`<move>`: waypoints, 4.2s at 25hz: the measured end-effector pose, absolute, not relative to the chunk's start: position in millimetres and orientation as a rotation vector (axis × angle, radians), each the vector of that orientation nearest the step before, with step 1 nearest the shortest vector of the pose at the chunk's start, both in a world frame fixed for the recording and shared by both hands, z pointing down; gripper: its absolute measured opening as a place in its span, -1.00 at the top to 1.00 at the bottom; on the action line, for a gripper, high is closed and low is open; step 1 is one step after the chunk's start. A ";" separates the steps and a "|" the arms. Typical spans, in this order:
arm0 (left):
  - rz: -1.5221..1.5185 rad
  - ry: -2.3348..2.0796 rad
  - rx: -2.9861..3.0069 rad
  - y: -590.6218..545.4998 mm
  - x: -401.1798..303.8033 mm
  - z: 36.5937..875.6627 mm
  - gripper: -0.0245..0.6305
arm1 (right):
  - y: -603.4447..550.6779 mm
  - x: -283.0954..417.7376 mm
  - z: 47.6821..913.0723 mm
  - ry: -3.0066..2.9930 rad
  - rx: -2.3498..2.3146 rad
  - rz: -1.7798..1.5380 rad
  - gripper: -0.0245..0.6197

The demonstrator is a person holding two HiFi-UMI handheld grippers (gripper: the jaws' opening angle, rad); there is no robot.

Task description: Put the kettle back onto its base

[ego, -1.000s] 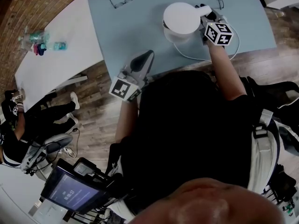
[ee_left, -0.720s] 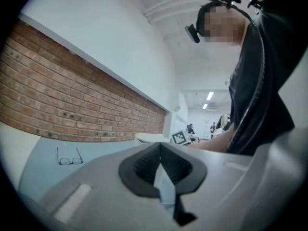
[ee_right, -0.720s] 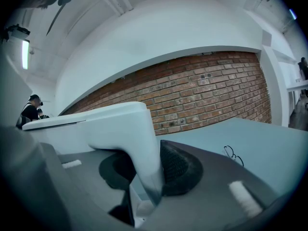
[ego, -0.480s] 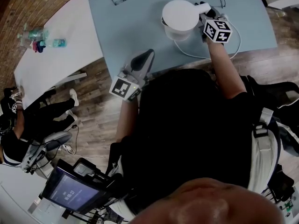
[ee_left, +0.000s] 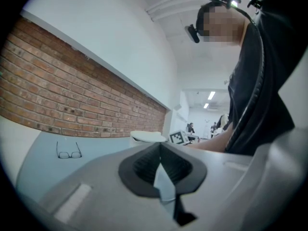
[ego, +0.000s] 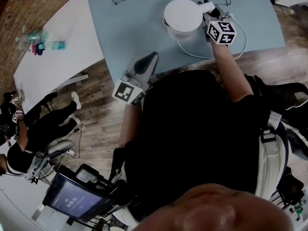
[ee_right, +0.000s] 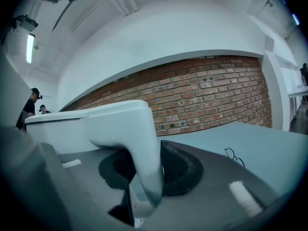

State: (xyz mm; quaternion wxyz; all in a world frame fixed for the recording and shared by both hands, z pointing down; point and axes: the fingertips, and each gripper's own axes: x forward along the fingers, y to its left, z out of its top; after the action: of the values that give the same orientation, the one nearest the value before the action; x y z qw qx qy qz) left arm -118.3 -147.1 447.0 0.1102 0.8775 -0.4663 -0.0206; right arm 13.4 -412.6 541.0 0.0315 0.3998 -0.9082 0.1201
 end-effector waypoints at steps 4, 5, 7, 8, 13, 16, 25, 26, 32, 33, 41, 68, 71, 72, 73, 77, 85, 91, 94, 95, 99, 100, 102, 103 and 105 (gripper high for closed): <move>-0.057 -1.367 2.582 -148.4 -118.4 445.9 0.92 | -408.4 12.0 539.7 -2.806 1.208 0.340 0.60; -0.057 -1.366 2.583 -149.1 -117.8 445.6 0.92 | -407.0 12.3 539.4 -2.806 1.201 0.334 0.61; -0.057 -1.359 2.585 -150.1 -115.5 445.6 0.92 | -403.5 14.5 539.3 -2.803 1.200 0.338 0.61; -0.057 -1.354 2.586 -150.7 -114.1 445.8 0.92 | -401.8 15.9 539.2 -2.801 1.203 0.345 0.59; -0.064 -1.331 2.597 -154.4 -108.1 444.2 0.92 | -397.5 18.1 539.4 -2.796 1.194 0.354 0.59; -0.062 -1.316 2.606 -155.8 -105.1 443.6 0.92 | -396.9 17.8 540.3 -2.782 1.188 0.361 0.59; -0.070 -1.266 2.641 -164.1 -93.2 437.8 0.92 | -394.4 17.3 539.0 -2.775 1.116 0.353 0.59; -0.071 -1.260 2.646 -165.0 -92.1 437.3 0.92 | -393.5 17.2 537.8 -2.774 1.106 0.338 0.59; -0.080 -1.231 2.677 -170.3 -81.5 432.0 0.92 | -381.7 24.5 536.3 -2.747 1.044 0.268 0.37; -0.083 -1.227 2.680 -171.2 -79.8 431.6 0.92 | -379.5 27.6 536.3 -2.740 1.041 0.255 0.34; -0.122 -1.192 2.700 -176.8 -67.1 419.9 0.92 | -350.7 46.5 527.4 -2.718 1.044 0.155 0.34; -0.099 -1.331 2.629 -163.5 -76.2 436.1 0.92 | -226.4 -20.7 412.7 -3.116 0.473 -0.085 0.91; -0.138 -1.359 2.621 -159.8 -74.2 441.8 0.92 | -214.3 -27.1 417.6 -3.114 0.366 -0.093 0.91; -0.152 -1.376 2.613 -158.7 -75.0 440.6 0.92 | -209.8 -30.8 418.8 -3.111 0.330 -0.110 0.91; -0.163 -1.391 2.601 -157.1 -75.3 439.3 0.92 | -204.6 -34.1 420.1 -3.106 0.296 -0.123 0.92; -0.171 -1.434 2.567 -149.3 -71.5 440.7 0.92 | -187.6 -44.3 424.8 -3.098 0.156 -0.117 0.92; -0.189 -1.501 2.554 -134.8 -86.5 423.5 0.92 | -167.6 -65.8 414.3 -3.083 0.018 -0.096 0.92; -0.165 -1.500 2.545 -129.6 -103.5 414.5 0.92 | -166.6 -82.8 412.9 -3.055 0.007 -0.052 0.92; -0.141 -1.503 2.552 -122.2 -109.2 418.4 0.92 | -158.5 -89.6 416.6 -3.060 -0.008 -0.061 0.92; -0.131 -1.504 2.555 -118.2 -111.1 420.7 0.92 | -154.3 -92.1 418.1 -3.063 -0.013 -0.057 0.92; -0.127 -1.522 2.557 -104.0 -126.8 423.2 0.92 | -140.0 -106.9 420.4 -3.061 -0.028 -0.033 0.92; -0.130 -1.528 2.556 -100.1 -130.1 425.9 0.92 | -136.4 -109.4 422.7 -3.061 -0.030 -0.031 0.92; -0.128 -1.536 2.554 -91.6 -135.2 432.1 0.92 | -128.2 -112.9 427.4 -3.061 -0.035 -0.031 0.92; -0.124 -1.538 2.552 -88.0 -136.9 434.4 0.92 | -124.3 -114.1 429.3 -3.060 -0.040 -0.034 0.92; -0.121 -1.540 2.549 -83.4 -139.2 436.6 0.92 | -119.1 -115.9 432.4 -3.057 -0.050 -0.039 0.92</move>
State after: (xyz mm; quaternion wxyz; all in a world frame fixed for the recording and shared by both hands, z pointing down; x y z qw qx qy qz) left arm -139.2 -83.4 436.6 0.0805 0.8525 -0.5150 -0.0403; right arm -115.9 -119.1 432.4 0.0420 -0.0165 -0.9989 -0.0128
